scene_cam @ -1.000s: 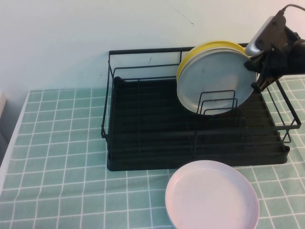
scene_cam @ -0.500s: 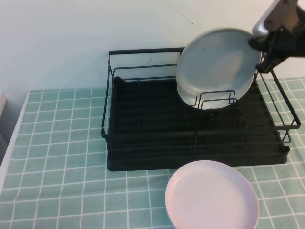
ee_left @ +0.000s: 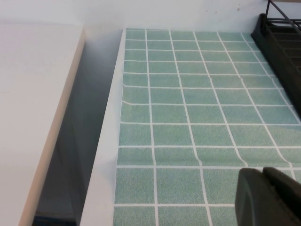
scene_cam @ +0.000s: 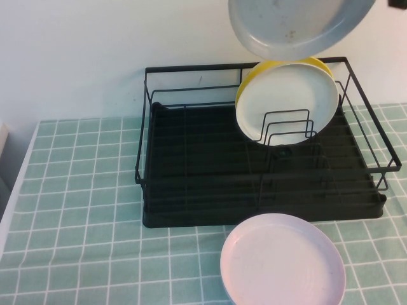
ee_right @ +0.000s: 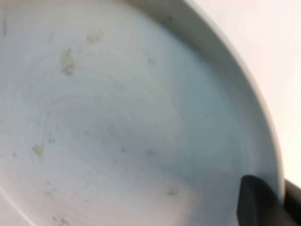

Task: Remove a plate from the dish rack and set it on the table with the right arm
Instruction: Place the plate from the table

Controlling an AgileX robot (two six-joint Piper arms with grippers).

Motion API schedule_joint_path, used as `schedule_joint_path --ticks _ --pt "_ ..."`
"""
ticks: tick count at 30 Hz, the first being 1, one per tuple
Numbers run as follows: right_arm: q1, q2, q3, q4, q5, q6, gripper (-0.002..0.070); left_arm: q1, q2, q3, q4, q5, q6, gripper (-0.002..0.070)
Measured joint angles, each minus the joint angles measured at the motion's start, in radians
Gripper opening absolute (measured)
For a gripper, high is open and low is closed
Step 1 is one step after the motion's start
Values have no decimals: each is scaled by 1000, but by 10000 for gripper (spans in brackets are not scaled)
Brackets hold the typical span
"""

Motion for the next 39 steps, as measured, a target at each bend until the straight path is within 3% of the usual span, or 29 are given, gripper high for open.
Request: schedule_joint_path --ticks 13,21,25,32,39 --pt "0 -273 -2 -718 486 764 10 0 0 0 0 0 0 -2" --pt "0 -290 65 -899 778 1049 10 0 0 0 0 0 0 -2" --pt "0 -298 231 -905 767 1100 10 0 0 0 0 0 0 -2" --pt "0 -301 597 -828 527 1127 10 0 0 0 0 0 0 -2" --pt "0 -198 657 -792 404 1131 10 0 0 0 0 0 0 -2"
